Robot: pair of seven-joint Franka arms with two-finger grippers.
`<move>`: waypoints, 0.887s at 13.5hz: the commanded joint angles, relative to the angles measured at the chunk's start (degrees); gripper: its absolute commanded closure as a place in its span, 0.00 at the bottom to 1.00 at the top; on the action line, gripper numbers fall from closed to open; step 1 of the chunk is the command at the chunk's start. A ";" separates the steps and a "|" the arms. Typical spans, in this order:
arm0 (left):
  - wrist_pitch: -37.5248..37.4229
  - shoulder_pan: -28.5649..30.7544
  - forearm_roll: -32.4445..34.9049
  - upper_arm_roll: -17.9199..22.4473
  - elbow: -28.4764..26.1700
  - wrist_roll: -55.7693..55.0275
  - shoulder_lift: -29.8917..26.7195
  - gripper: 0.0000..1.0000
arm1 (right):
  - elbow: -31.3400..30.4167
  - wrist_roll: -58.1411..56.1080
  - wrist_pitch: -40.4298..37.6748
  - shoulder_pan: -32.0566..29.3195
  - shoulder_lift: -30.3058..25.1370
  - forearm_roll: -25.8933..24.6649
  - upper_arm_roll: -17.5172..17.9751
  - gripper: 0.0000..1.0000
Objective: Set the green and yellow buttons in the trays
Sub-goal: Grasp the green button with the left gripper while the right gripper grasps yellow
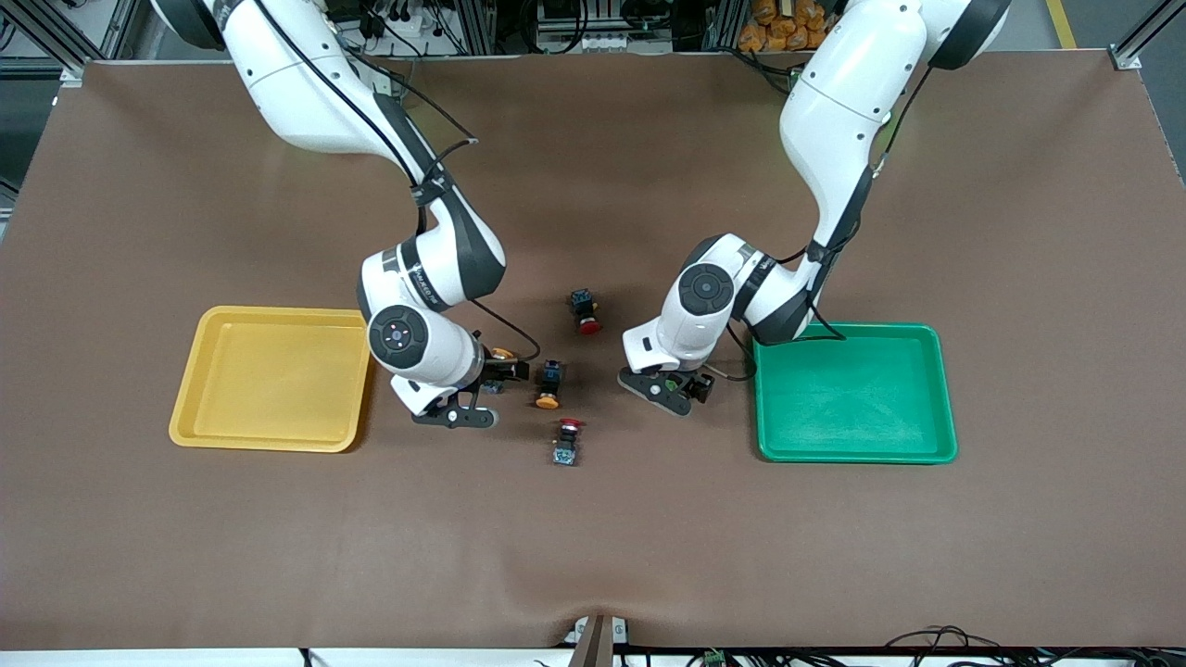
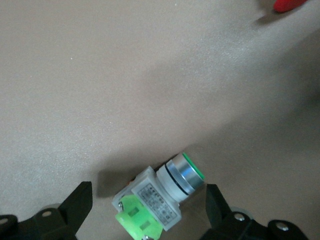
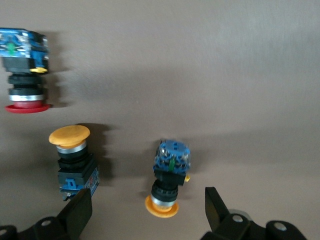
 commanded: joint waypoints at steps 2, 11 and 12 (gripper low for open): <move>1.20 0.04 1.16 0.13 0.05 0.55 0.37 0.00 | -1.78 5.26 0.41 0.27 1.02 0.73 0.06 0.00; 1.55 0.74 1.16 0.13 0.22 2.66 0.46 0.33 | -4.51 5.17 9.73 0.80 4.37 0.73 0.06 1.00; 1.55 0.91 1.16 0.13 0.22 3.62 0.20 0.50 | -4.59 4.91 9.38 0.80 4.19 0.73 0.06 1.00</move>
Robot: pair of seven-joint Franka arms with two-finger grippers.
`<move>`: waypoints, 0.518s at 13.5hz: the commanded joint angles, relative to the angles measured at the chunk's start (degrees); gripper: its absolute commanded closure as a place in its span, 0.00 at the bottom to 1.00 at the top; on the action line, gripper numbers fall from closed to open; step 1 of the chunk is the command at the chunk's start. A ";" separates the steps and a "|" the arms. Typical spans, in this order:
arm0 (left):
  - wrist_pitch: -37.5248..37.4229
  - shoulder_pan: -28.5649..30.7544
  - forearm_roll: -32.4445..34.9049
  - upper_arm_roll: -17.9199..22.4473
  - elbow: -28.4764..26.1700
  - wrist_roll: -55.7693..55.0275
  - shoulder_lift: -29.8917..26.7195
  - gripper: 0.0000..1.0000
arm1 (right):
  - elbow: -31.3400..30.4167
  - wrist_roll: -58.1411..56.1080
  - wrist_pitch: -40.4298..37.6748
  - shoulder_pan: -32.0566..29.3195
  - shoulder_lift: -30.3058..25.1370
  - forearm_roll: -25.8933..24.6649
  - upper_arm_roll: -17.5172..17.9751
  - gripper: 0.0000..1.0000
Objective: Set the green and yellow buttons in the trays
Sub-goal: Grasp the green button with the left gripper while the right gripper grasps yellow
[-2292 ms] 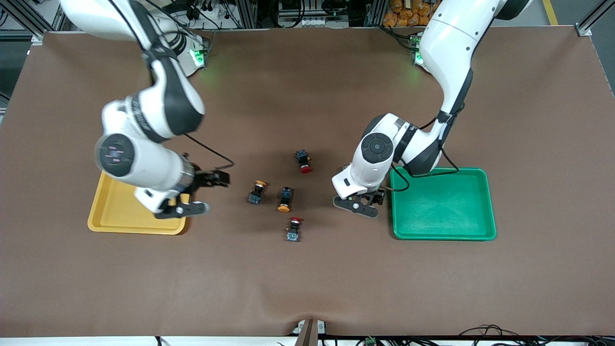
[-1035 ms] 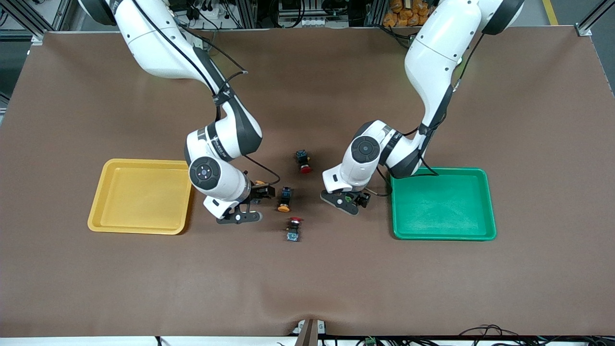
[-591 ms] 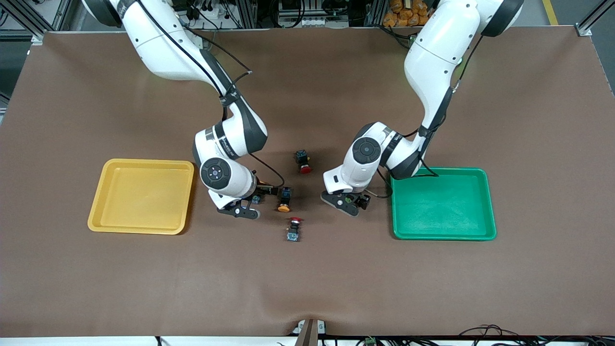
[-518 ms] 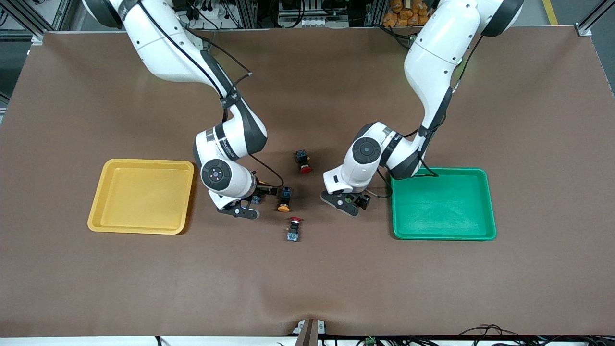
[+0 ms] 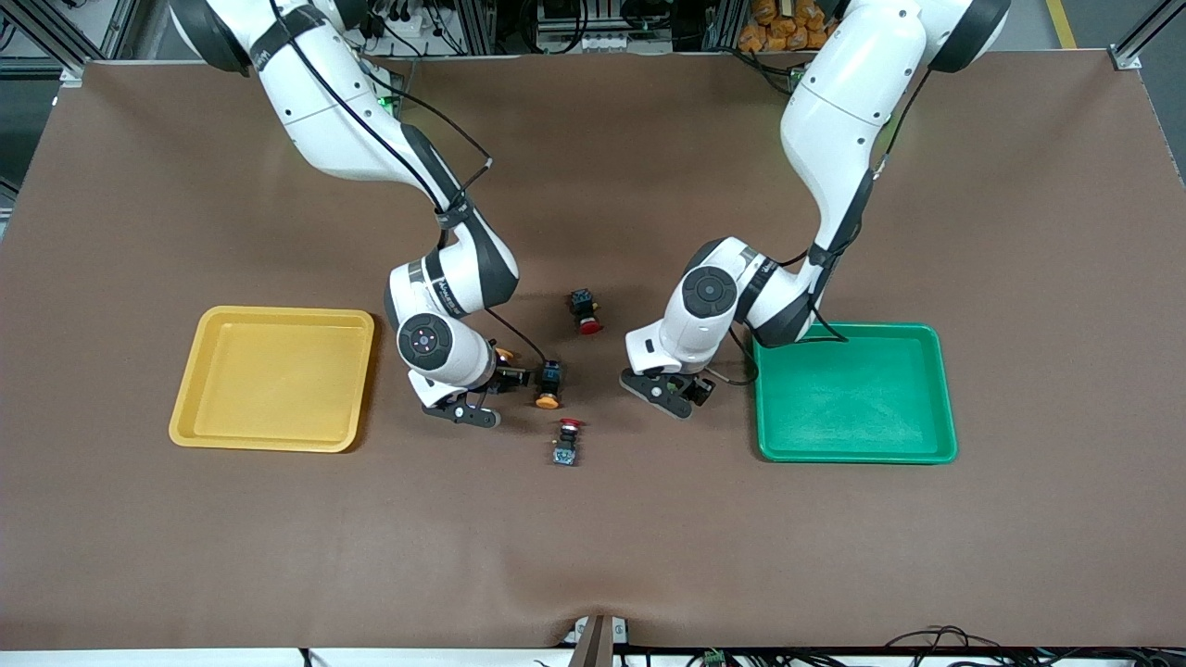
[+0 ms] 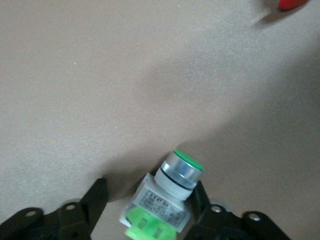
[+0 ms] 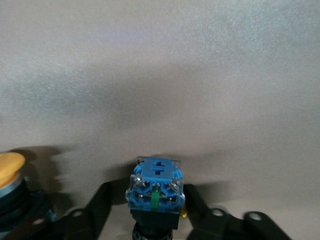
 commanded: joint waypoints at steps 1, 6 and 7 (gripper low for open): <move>0.65 0.95 1.14 -0.08 0.09 2.65 -0.33 0.62 | -0.96 0.07 0.54 -0.06 -0.39 0.68 -0.07 1.00; -3.29 5.86 0.96 -0.70 0.35 7.48 -2.34 1.00 | -0.79 -0.98 -5.43 -1.19 -6.43 -0.02 -0.68 1.00; -5.57 7.36 0.53 -0.79 0.35 9.07 -3.65 1.00 | -0.79 -4.03 -6.83 -3.03 -8.63 -0.19 -1.12 1.00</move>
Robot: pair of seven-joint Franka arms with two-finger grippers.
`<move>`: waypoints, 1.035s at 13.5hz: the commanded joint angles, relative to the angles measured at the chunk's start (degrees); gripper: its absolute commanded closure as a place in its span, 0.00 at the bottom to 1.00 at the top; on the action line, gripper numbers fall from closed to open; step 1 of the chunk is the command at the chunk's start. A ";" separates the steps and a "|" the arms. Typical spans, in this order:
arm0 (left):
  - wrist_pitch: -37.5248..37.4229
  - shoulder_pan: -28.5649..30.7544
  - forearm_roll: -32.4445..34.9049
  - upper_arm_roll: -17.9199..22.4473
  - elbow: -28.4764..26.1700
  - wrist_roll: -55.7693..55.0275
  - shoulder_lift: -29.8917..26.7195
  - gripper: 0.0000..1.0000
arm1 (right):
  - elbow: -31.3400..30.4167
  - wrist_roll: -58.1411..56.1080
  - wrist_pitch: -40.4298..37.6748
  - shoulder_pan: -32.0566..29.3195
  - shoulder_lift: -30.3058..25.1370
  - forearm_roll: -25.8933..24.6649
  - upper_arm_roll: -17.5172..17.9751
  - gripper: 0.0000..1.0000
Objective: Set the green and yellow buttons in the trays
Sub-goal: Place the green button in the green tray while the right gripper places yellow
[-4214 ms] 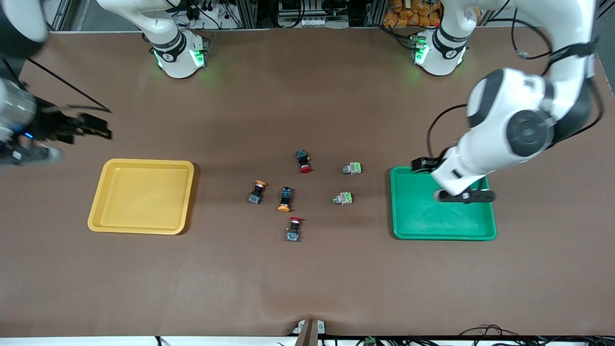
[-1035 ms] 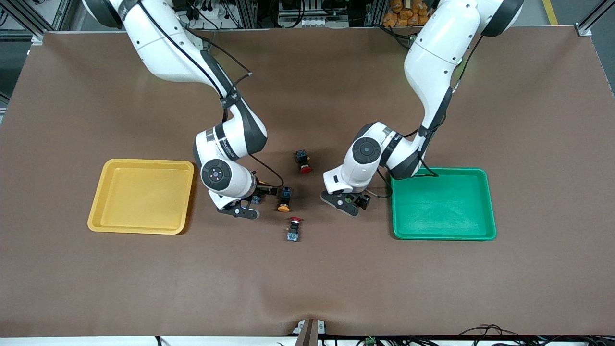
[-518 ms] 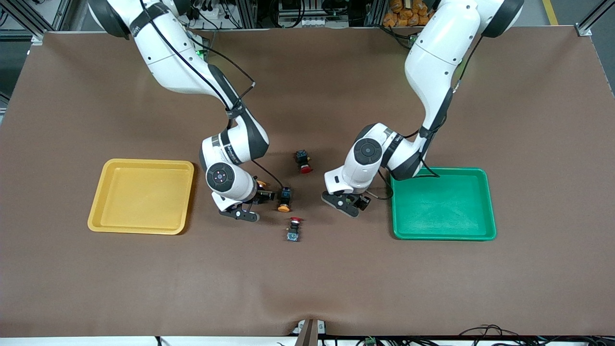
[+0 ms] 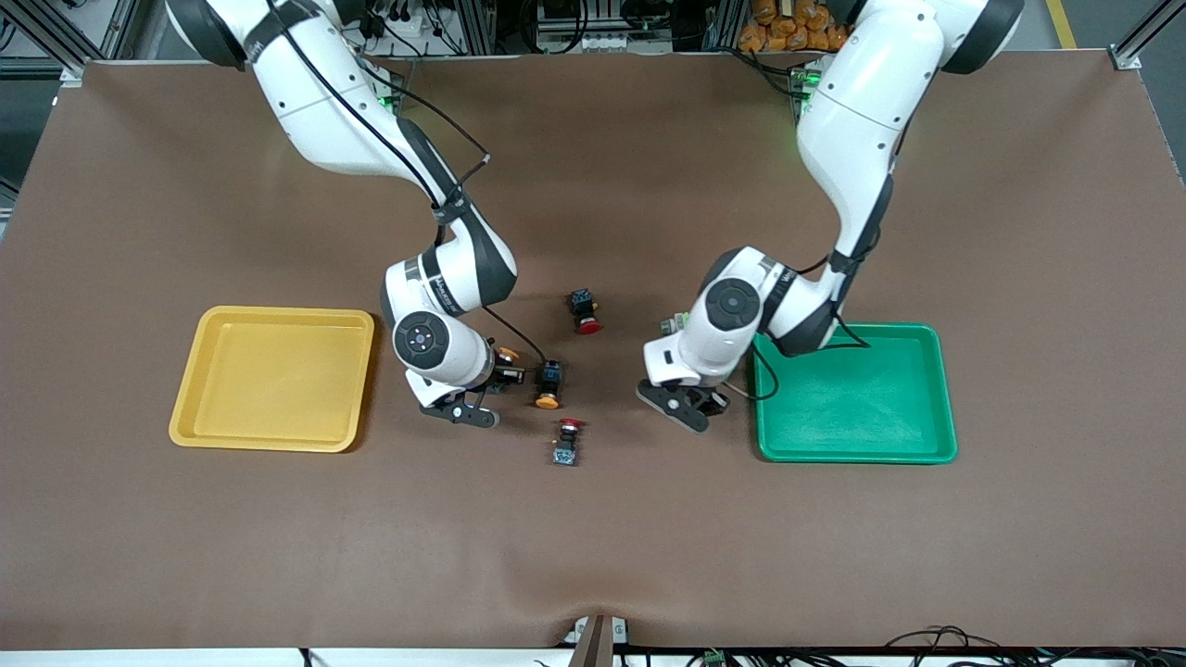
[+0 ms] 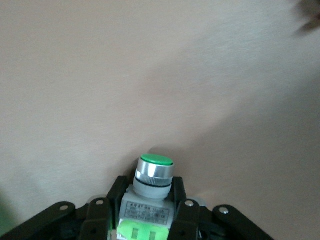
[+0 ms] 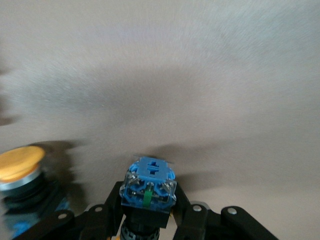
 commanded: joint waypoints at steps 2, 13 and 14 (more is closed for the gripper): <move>-11.52 6.88 0.17 -2.38 -0.40 3.89 -6.37 1.00 | -1.45 -12.14 -6.46 -8.62 -7.89 -0.09 -0.32 1.00; -16.30 25.01 0.17 -10.21 -3.65 12.77 -6.47 0.19 | -1.01 -60.35 -11.75 -37.57 -6.49 -1.67 -0.32 0.05; -16.30 24.92 0.17 -10.30 -3.65 12.33 -6.47 0.00 | -0.92 -60.27 -12.18 -37.57 -6.84 -1.76 -0.32 0.00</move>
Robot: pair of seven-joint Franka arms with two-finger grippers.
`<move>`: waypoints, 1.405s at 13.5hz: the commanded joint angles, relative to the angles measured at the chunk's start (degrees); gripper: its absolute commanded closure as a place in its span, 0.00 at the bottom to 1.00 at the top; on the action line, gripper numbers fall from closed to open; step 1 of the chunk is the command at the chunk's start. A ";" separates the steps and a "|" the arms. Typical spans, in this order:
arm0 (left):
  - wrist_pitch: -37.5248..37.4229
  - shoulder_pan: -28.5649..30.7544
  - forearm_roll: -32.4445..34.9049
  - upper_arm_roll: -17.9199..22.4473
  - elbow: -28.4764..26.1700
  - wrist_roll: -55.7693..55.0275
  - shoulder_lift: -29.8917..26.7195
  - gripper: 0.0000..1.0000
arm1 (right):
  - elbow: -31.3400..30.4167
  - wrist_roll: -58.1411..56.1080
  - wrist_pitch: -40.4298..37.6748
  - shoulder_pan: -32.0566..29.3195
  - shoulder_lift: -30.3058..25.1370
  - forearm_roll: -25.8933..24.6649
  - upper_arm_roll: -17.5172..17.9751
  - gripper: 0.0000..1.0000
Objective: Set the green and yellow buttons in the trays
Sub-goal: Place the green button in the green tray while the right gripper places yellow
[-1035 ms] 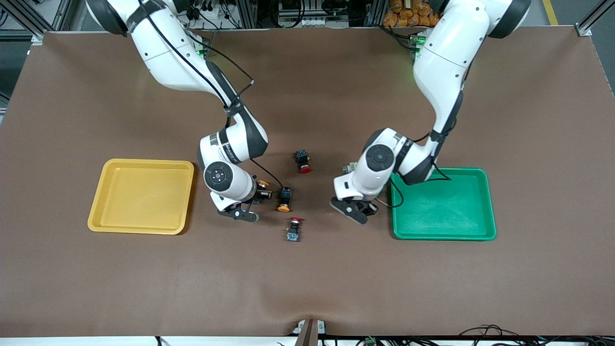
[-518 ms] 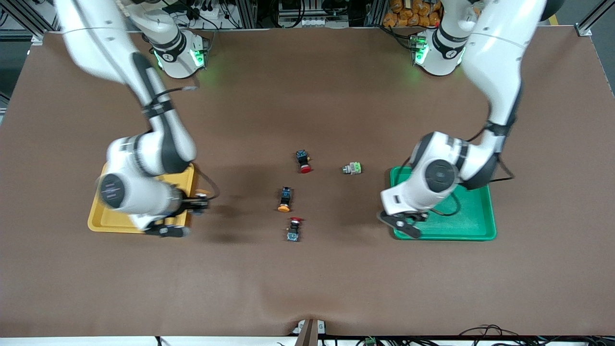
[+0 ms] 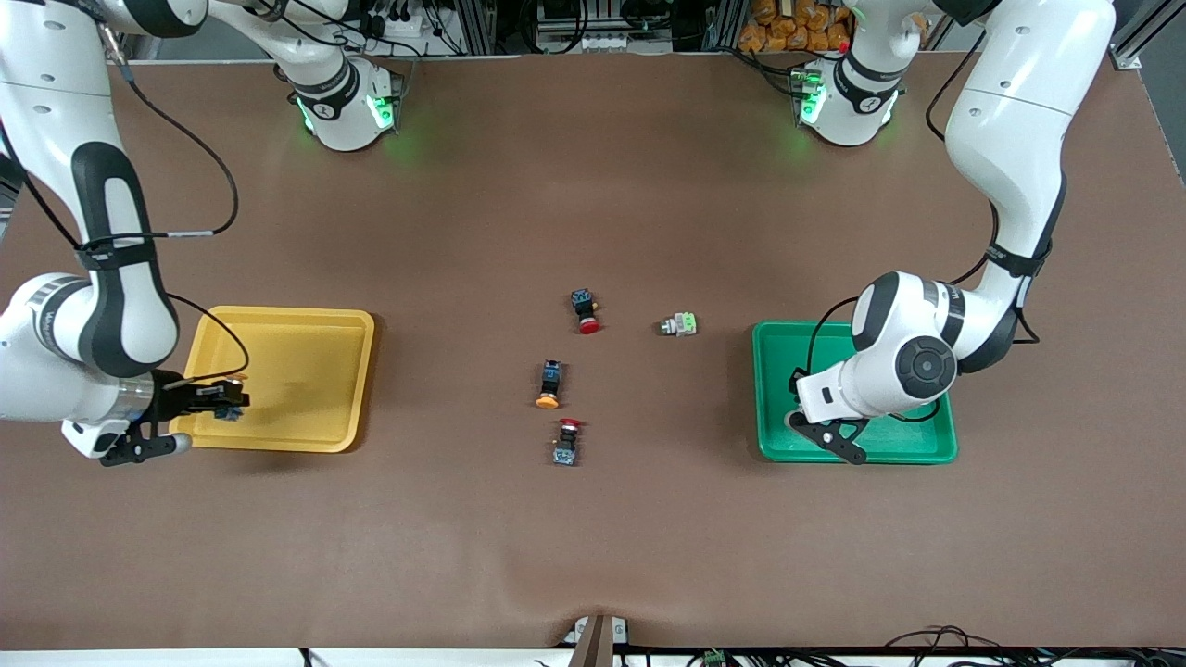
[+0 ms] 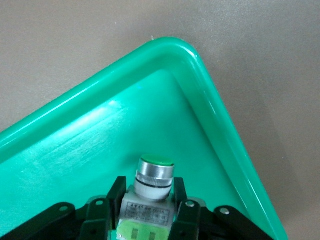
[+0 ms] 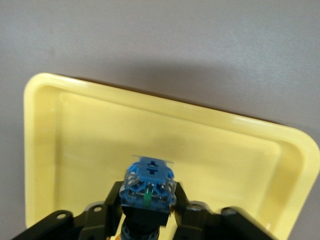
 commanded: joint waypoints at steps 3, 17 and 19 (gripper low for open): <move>0.22 -0.28 0.17 -1.67 -0.30 -1.55 -1.02 0.00 | 5.17 -0.31 -7.95 0.97 -0.82 -3.26 1.52 0.00; -0.31 -5.37 0.96 -9.94 -3.46 -23.08 -2.96 0.00 | 9.94 22.26 -7.63 19.78 0.58 10.26 1.96 0.00; -0.14 -6.78 1.05 -9.85 -4.61 -25.45 -3.57 0.00 | 9.94 25.34 -6.50 21.97 1.54 12.63 1.96 0.00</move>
